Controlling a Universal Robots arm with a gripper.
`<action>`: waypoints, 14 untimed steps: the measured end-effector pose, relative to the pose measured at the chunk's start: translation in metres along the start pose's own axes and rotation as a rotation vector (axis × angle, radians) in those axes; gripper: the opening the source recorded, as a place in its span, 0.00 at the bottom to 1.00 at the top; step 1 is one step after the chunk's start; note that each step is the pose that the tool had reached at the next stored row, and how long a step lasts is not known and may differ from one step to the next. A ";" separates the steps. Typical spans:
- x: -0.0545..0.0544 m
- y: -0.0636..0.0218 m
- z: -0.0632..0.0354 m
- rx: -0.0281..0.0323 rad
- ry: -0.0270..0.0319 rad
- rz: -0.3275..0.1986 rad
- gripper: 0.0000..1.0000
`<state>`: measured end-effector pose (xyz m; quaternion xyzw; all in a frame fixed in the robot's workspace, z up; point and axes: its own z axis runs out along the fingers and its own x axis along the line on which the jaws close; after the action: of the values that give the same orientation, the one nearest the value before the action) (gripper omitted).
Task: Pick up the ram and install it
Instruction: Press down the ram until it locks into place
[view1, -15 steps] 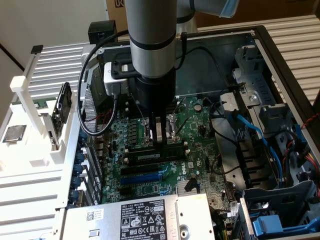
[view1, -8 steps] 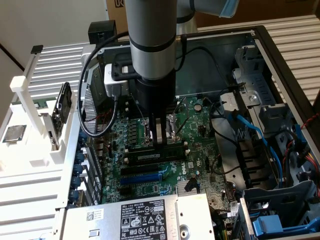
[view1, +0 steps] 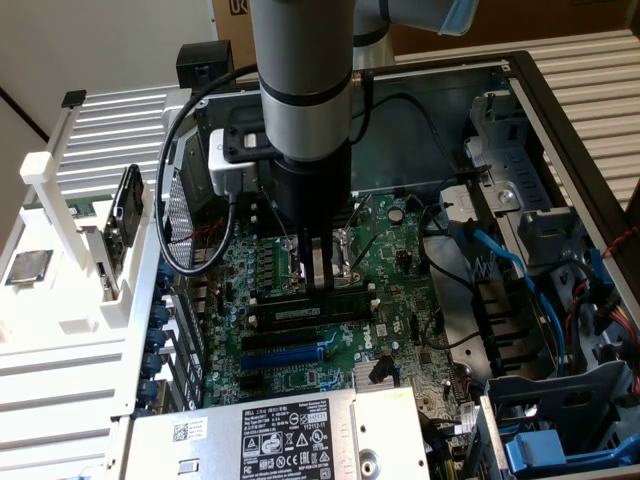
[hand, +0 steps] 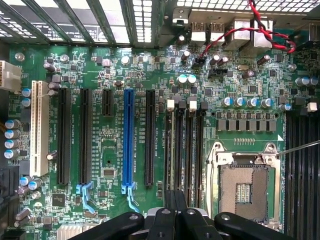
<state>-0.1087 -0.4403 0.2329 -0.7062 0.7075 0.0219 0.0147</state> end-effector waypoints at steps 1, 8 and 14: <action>0.000 0.0000 0.0005 0.0001 -0.0001 0.000 0.10; 0.000 0.0000 0.0005 0.0001 -0.0001 0.000 0.10; 0.001 0.0000 0.0005 0.0001 -0.0002 0.000 0.10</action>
<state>-0.1087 -0.4414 0.2324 -0.7062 0.7075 0.0219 0.0148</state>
